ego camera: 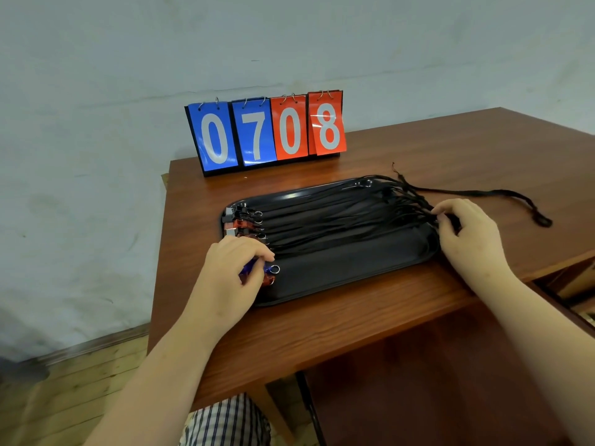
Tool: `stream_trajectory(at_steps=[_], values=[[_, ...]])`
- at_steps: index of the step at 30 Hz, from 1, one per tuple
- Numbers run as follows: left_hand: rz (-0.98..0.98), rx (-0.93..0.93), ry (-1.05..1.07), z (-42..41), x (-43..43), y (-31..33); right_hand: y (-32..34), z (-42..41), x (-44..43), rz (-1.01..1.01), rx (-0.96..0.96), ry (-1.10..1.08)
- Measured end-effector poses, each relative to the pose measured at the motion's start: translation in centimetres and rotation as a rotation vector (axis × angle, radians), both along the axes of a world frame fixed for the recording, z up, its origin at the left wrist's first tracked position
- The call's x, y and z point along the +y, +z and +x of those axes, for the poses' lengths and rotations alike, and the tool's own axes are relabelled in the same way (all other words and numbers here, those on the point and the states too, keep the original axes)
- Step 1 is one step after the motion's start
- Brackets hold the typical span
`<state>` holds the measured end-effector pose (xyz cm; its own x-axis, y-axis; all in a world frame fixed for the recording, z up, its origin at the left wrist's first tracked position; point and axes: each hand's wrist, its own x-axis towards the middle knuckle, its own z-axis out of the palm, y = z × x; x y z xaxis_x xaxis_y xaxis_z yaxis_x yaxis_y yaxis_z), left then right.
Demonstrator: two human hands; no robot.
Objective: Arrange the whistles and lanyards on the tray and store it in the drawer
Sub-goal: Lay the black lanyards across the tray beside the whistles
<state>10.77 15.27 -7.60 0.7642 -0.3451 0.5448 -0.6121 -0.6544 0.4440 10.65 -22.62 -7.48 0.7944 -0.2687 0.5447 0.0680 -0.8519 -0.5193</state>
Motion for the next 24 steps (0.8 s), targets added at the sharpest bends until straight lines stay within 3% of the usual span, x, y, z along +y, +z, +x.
stream_trajectory(at_steps=[24], values=[[0.025, 0.011, -0.031, 0.14, -0.06, -0.13, -0.19, 0.24, -0.12, 0.043, 0.084, 0.004]])
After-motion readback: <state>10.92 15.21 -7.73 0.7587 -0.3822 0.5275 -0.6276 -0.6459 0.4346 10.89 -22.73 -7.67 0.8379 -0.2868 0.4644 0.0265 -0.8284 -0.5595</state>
